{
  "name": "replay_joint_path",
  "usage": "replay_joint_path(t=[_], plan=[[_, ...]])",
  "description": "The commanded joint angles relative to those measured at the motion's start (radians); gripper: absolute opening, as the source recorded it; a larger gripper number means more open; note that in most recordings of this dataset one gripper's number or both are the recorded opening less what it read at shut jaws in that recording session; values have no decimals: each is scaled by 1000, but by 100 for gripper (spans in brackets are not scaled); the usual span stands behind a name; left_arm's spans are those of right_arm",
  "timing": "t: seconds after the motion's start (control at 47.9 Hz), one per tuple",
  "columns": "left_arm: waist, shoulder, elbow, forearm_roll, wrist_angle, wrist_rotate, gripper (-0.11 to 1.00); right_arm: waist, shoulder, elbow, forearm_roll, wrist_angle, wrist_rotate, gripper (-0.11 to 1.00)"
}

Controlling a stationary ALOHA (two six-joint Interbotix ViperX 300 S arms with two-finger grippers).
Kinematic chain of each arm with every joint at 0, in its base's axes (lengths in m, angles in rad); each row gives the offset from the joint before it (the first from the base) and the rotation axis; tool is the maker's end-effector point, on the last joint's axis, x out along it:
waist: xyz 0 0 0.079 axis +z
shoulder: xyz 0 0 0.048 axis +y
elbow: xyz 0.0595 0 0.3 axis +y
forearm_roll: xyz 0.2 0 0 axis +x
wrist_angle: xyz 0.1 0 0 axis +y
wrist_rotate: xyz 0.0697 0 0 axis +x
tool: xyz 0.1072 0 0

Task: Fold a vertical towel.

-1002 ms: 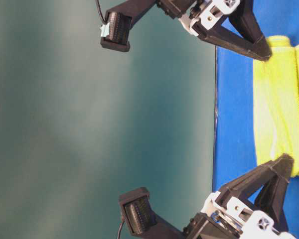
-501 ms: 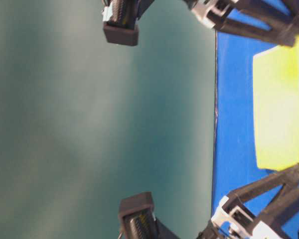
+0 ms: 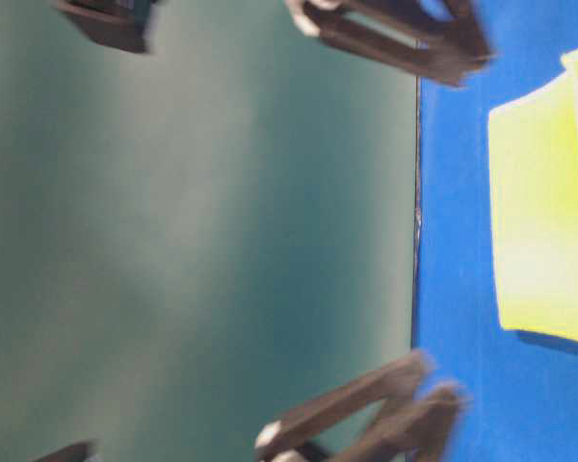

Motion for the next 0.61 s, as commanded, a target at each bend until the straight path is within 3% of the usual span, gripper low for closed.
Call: replay_joint_path(t=[0.0,0.188,0.585], plan=[[11,-83,-2,0,15,8,67,2,-83,-21,-6,5,-2,55],[25,-230,23,0,37,15,67,2,-236,-31,-14,64,-5,55],[92,-609,94,0,204,12,67,-9,-594,-9,-72,232,-6,53]])
